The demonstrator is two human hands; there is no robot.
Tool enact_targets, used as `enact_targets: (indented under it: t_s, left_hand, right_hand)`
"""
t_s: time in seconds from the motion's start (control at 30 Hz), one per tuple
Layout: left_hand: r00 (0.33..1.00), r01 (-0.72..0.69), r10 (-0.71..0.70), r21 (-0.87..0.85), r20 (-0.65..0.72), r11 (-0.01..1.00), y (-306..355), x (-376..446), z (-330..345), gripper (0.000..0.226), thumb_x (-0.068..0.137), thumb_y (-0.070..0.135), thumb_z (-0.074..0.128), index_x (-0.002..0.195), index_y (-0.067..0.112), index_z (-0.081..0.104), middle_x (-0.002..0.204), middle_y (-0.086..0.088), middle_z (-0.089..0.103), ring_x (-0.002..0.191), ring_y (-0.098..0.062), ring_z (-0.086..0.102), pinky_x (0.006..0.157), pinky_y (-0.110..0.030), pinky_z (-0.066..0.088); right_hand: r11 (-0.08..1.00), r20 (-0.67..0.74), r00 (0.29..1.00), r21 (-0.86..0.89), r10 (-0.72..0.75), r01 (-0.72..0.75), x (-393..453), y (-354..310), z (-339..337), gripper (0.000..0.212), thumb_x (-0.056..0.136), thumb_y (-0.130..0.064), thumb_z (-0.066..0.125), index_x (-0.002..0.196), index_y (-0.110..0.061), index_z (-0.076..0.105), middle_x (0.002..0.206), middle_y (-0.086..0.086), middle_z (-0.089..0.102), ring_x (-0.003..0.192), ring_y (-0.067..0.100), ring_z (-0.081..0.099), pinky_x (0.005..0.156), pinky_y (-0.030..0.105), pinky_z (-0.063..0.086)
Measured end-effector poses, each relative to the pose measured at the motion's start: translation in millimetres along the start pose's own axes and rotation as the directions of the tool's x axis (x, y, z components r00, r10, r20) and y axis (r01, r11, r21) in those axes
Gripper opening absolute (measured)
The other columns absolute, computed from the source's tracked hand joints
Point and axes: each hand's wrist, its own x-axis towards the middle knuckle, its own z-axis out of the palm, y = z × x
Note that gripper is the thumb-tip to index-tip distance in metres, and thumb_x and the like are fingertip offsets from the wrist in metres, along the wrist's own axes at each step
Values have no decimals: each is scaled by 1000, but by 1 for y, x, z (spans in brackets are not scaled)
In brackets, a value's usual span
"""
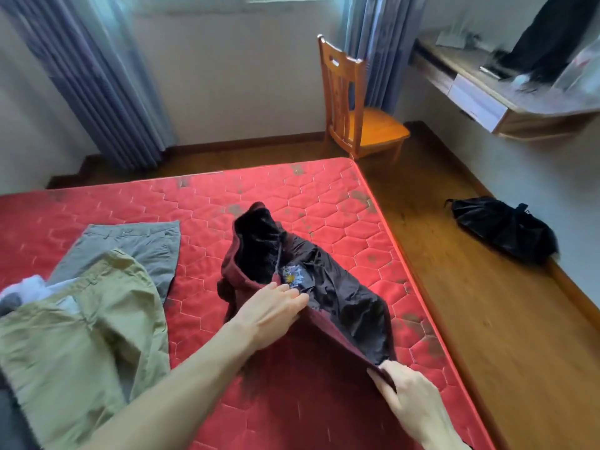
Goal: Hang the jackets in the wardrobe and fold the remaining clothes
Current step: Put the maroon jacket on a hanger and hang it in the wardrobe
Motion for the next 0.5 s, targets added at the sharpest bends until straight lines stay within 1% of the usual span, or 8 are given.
enact_targets:
  t_s: [0.07, 0.1, 0.13, 0.23, 0.3, 0.37, 0.43, 0.5]
  left_hand:
    - [999, 29, -30, -33, -30, 999, 6, 3, -40, 16, 81, 23, 69, 91, 21, 57, 83, 2, 67, 82, -24, 68, 74, -36, 53]
    - [999, 43, -44, -34, -27, 998, 11, 3, -57, 14, 84, 21, 66, 95, 19, 58, 88, 0, 68, 87, -26, 68, 78, -39, 52]
    - [998, 52, -53, -52, -26, 997, 18, 2, -71, 12, 87, 19, 63, 98, 17, 58, 92, -1, 68, 91, -27, 67, 81, -40, 51]
    - [995, 79, -83, -77, -48, 994, 36, -2, -119, 9, 92, 14, 59, 100, 14, 58, 94, -3, 66, 93, -28, 65, 81, -40, 49]
    - [990, 111, -119, -105, -74, 988, 45, -11, -146, 7, 93, 10, 56, 100, 13, 57, 92, -4, 65, 88, -29, 65, 73, -40, 46]
    - [981, 165, -177, -143, -77, 976, 46, -25, -171, 8, 94, 8, 54, 101, 12, 56, 92, -4, 64, 85, -29, 64, 66, -37, 41]
    - [963, 227, -252, -207, -100, 952, 41, -42, -191, 8, 94, 6, 54, 98, 14, 54, 92, -1, 64, 84, -29, 65, 65, -35, 40]
    - [938, 268, -314, -268, -145, 925, 34, -61, -208, 15, 93, 7, 56, 90, 17, 45, 85, 5, 57, 81, -28, 64, 65, -33, 37]
  right_hand:
    - [995, -63, 996, 80, -55, 60, -2, -17, -23, 54, 95, -77, 28, 102, -36, 63, 94, -19, 67, 88, 13, 67, 72, 33, 53]
    - [991, -94, 994, 115, -55, 66, -2, -34, -38, 43, 95, -70, 39, 110, -37, 62, 100, -19, 67, 92, 14, 67, 77, 34, 54]
    - [980, -128, 990, 181, -65, 88, -2, -55, -52, 39, 93, -63, 46, 118, -36, 60, 107, -18, 66, 98, 14, 66, 82, 35, 55]
    - [914, -157, 983, 378, -91, 145, 1, -116, -92, 56, 87, -56, 63, 137, -30, 54, 126, -15, 60, 116, 11, 59, 96, 35, 52]
    - [841, -186, 978, 512, -88, 173, 7, -150, -120, 64, 88, -44, 73, 145, -36, 44, 131, -14, 52, 120, 8, 57, 96, 31, 52]
    - [841, -223, 963, 483, -152, 245, 15, -177, -150, 63, 89, -33, 76, 144, -40, 46, 131, -14, 47, 119, 8, 55, 94, 31, 53]
    - [877, -219, 937, 345, -271, 334, 22, -198, -174, 46, 92, -26, 72, 135, -34, 57, 129, -12, 54, 118, 14, 55, 95, 39, 54]
    - [891, -176, 915, 221, -364, 397, 26, -218, -195, 36, 93, -20, 67, 128, -27, 61, 124, -10, 63, 114, 19, 58, 93, 43, 53]
